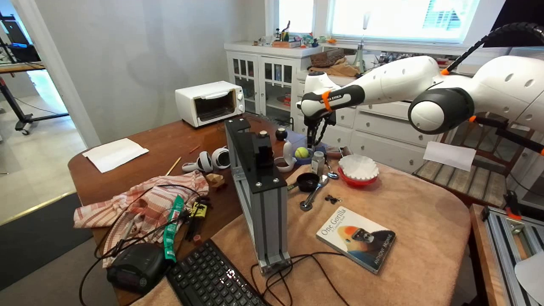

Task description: Put the glass cup upright

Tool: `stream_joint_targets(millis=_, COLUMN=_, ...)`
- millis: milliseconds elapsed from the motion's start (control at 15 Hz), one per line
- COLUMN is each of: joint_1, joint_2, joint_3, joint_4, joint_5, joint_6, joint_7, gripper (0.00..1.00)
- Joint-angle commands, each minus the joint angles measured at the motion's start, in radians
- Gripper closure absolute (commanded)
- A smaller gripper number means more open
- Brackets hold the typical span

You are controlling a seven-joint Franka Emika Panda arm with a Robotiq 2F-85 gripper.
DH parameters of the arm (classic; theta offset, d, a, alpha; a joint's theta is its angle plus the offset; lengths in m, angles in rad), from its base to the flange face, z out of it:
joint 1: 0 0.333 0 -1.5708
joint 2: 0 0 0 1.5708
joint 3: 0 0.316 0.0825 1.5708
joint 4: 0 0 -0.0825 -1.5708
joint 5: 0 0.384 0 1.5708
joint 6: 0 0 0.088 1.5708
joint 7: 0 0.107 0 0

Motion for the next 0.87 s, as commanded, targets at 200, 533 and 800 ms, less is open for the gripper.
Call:
stream_joint_targets(millis=200, joint_1=-0.004, joint_2=-0.017, joint_3=0.01, joint_4=0.046, joint_5=0.005, joint_6=-0.037, joint_7=-0.028, gripper=0.01)
stream_joint_targets(millis=533, joint_1=-0.039, joint_2=-0.119, joint_3=0.086, joint_4=0.022, joint_5=0.067, joint_6=-0.085, joint_7=-0.093, gripper=0.0)
stream_joint_targets(millis=800, joint_1=-0.049, joint_2=-0.131, joint_3=0.115, joint_4=0.036, joint_5=0.086, joint_6=-0.125, joint_7=-0.129, gripper=0.0)
